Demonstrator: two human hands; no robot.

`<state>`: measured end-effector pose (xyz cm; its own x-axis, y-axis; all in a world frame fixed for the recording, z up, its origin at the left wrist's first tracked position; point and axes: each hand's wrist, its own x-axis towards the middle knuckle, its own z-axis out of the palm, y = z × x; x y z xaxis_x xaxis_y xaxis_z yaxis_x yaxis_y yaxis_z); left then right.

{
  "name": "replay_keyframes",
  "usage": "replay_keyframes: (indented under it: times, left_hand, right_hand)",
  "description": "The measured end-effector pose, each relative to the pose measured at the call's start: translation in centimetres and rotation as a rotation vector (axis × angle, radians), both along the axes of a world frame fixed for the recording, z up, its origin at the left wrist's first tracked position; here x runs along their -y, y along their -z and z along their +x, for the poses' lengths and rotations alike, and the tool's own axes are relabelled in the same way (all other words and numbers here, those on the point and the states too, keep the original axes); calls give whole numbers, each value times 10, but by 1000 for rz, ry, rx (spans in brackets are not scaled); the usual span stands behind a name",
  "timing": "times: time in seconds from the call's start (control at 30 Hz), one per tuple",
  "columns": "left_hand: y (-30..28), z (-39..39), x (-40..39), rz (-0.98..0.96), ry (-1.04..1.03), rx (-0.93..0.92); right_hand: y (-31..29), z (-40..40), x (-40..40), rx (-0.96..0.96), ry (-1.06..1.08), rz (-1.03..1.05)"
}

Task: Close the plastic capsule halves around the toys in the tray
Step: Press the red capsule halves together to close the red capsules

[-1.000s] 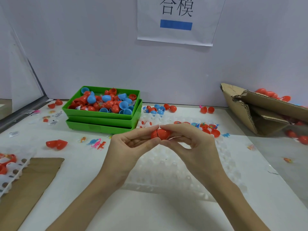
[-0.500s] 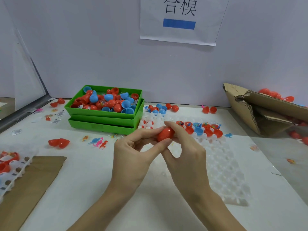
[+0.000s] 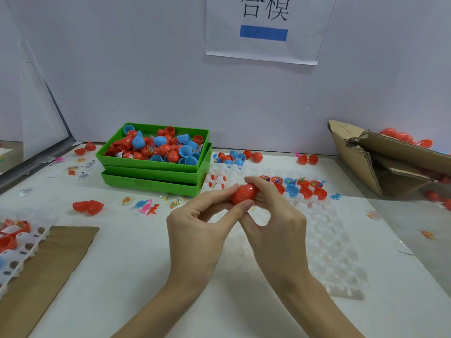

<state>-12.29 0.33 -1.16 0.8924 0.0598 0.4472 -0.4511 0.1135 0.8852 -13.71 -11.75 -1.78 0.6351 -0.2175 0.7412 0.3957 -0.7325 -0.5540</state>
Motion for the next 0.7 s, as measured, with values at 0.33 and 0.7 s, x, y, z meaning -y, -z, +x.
replay_keyframes:
  times: [0.33,0.7]
  left_hand:
    - [-1,1,-2,49,-4,-11]
    - [-4,-2,0,-64,28,-47]
  right_hand:
    - [2,-1,0,2,-27,-3]
    - [-4,0,1,-33,-123,-66]
